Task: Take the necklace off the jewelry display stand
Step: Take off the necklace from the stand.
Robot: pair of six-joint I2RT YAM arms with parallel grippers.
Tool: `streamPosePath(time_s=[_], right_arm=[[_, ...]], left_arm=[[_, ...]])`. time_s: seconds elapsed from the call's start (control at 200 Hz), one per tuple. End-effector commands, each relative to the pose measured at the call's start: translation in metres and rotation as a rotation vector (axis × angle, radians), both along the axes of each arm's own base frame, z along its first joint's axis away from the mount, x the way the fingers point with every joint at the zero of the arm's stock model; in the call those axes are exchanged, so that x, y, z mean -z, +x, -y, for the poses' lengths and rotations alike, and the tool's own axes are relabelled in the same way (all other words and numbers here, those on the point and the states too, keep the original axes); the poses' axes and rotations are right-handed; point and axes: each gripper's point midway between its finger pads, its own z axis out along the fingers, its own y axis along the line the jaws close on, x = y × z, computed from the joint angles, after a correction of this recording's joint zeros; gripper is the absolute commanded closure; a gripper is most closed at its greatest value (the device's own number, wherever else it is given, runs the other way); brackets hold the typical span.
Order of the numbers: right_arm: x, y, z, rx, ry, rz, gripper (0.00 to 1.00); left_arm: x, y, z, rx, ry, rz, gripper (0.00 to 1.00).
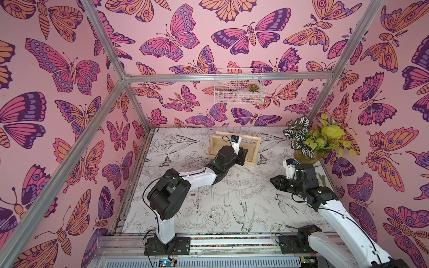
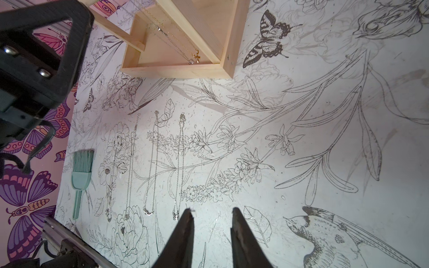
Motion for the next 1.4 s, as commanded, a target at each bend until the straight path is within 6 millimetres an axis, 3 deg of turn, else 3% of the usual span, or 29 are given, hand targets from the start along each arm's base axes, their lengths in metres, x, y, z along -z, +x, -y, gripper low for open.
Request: streamPosePath(time_s=[0.0,0.335,0.706,0.961,1.201,1.392], right_arm=[[-0.004,0.000,0.000,-0.005,0.007,0.014,0.68],[-0.004,0.000,-0.001,-0.007,0.017,0.014,0.68],[0.000,-0.001,-0.002,-0.012,0.017,0.009,0.68],[0.002,-0.002,-0.002,-0.010,0.020,0.007,0.69],[0.003,-0.004,-0.002,-0.012,0.021,0.003,0.69],[0.003,-0.003,-0.003,-0.012,0.030,0.002,0.70]], left_arm=[[-0.020,0.012,-0.002,-0.042,0.020,0.105,0.65],[-0.030,0.026,0.000,-0.093,0.066,0.169,0.69],[-0.028,0.036,0.005,-0.117,0.061,0.159,0.70],[-0.031,0.045,0.008,-0.159,0.053,0.135,0.81],[-0.028,0.044,0.005,-0.173,0.074,0.129,1.00],[-0.029,0.042,-0.001,-0.186,0.096,0.138,1.00]])
